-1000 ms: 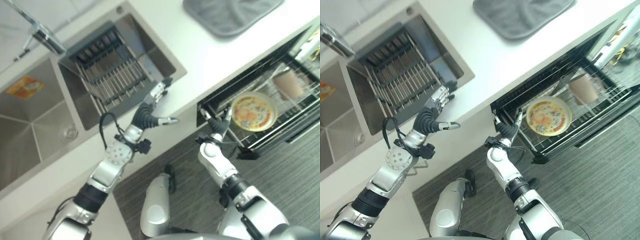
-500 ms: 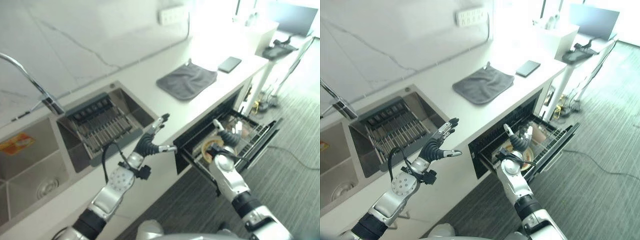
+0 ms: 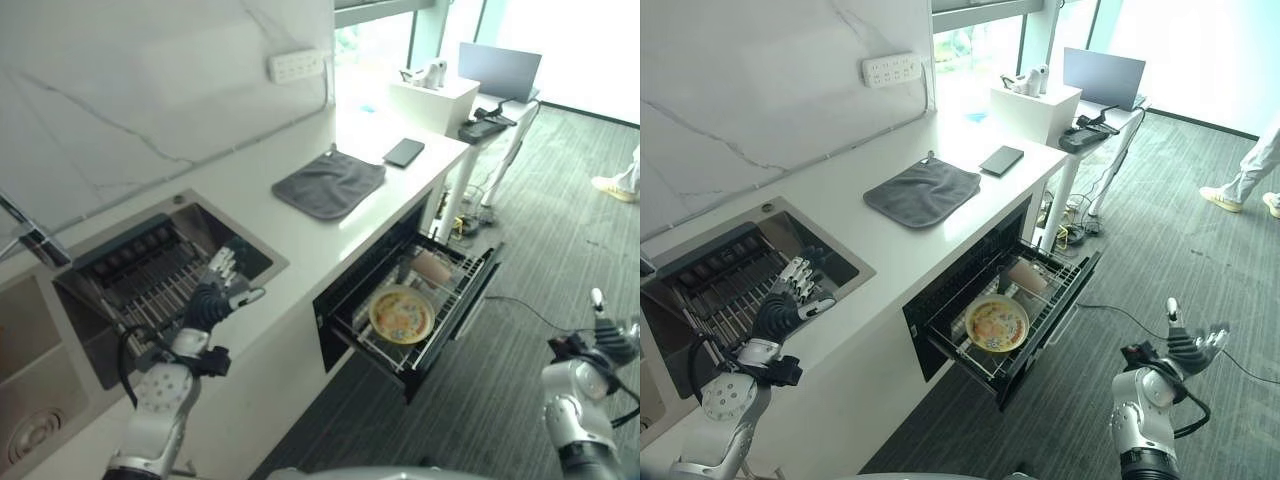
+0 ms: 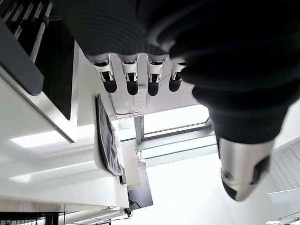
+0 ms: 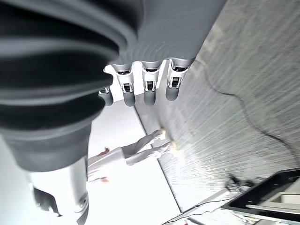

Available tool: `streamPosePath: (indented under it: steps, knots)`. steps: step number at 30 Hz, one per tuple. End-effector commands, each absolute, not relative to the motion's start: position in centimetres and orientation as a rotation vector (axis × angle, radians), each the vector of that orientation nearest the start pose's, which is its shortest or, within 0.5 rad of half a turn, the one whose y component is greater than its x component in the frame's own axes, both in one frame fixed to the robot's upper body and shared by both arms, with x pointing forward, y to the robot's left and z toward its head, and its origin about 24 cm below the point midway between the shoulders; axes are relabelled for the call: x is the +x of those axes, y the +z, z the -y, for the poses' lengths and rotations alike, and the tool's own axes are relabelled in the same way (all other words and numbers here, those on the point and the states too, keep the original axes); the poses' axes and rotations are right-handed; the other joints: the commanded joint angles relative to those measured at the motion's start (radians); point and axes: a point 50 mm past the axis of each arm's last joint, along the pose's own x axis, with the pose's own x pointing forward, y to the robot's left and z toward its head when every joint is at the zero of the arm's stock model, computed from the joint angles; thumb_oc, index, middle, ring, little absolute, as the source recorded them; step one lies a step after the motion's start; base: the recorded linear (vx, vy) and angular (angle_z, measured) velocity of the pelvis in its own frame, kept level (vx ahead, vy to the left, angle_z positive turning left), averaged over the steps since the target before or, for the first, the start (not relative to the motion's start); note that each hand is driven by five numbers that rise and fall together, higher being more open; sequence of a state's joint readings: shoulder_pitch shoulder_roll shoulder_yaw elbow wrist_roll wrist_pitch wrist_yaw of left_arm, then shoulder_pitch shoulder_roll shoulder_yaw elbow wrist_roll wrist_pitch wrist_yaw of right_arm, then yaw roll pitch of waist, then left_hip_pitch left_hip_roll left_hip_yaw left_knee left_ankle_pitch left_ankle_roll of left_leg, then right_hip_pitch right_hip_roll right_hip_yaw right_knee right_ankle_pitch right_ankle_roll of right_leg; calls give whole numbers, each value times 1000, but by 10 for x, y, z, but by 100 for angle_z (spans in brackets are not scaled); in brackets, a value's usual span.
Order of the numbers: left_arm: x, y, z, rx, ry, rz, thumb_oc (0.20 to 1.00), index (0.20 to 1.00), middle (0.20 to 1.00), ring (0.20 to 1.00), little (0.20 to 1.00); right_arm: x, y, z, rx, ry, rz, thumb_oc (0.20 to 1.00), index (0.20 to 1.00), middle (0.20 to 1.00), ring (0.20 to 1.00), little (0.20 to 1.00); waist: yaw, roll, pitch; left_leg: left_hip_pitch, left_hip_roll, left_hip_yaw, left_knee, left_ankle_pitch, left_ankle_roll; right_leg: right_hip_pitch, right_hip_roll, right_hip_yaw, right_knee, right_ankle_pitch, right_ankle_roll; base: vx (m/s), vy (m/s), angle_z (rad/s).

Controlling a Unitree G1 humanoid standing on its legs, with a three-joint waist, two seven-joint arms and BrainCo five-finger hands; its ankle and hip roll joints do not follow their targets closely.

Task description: Place the dishes in the dishwasher.

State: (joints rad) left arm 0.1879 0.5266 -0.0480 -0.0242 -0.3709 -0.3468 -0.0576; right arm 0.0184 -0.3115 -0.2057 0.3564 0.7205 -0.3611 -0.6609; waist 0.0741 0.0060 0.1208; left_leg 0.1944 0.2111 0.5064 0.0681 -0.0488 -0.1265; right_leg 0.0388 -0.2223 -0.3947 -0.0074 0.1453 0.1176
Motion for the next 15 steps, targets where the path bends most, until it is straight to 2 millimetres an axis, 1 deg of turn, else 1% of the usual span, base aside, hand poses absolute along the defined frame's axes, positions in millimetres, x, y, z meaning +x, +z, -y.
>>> streamPosePath:
  steps: [1,3,6,7,10,11,13,15]
  knots:
    - [221,92,-231,215,-151,297,1000,1000,1000,1000,1000,209,11,330,620,-1128,146,1000,1000,1000,1000,1000,35,11,39,-36,-64,-78,63,-51,86,118,33,-33,96,-202,8,93,-84,3]
    - [220,93,-234,219,-152,287,1000,1000,1000,1000,1000,200,-17,329,650,-1149,16,1000,1000,1000,1000,1000,49,14,47,-52,-62,-78,90,-55,85,115,44,-46,123,-224,-2,90,-72,4]
    - [222,93,-231,231,-162,279,1000,1000,1000,1000,1000,197,-34,325,715,-1159,-47,1000,1000,1000,1000,1000,58,14,55,-77,-60,-83,126,-62,86,109,51,-53,146,-239,-11,55,-39,2]
    - [224,94,-227,241,-182,272,1000,1000,1000,1000,1000,200,-45,319,779,-1142,-108,1000,1000,1000,1000,1000,72,14,62,-100,-57,-84,159,-70,88,112,56,-65,158,-253,-18,82,-32,7]
    - [224,95,-225,258,-202,267,1000,1000,1000,1000,1000,204,-53,314,852,-1138,-160,1000,1000,1000,1000,1000,87,16,66,-116,-51,-83,184,-75,88,116,57,-82,171,-265,-23,99,-7,23]
    - [224,94,-222,278,-216,267,1000,1000,1000,1000,1000,208,-60,306,913,-1112,-205,1000,1000,1000,1000,1000,99,20,69,-129,-48,-85,201,-74,88,117,56,-95,185,-274,-29,112,19,25]
    - [224,95,-219,304,-235,266,1000,1000,1000,1000,1000,214,-67,296,967,-1039,-249,1000,1000,1000,1000,1000,119,29,74,-151,-41,-96,222,-69,87,109,51,-111,215,-287,-34,111,24,22]
    - [224,95,-215,322,-256,269,1000,1000,1000,1000,1000,227,-67,286,992,-914,-270,1000,1000,1000,1000,1000,135,37,82,-172,-37,-108,238,-63,86,95,43,-124,247,-297,-39,60,23,19]
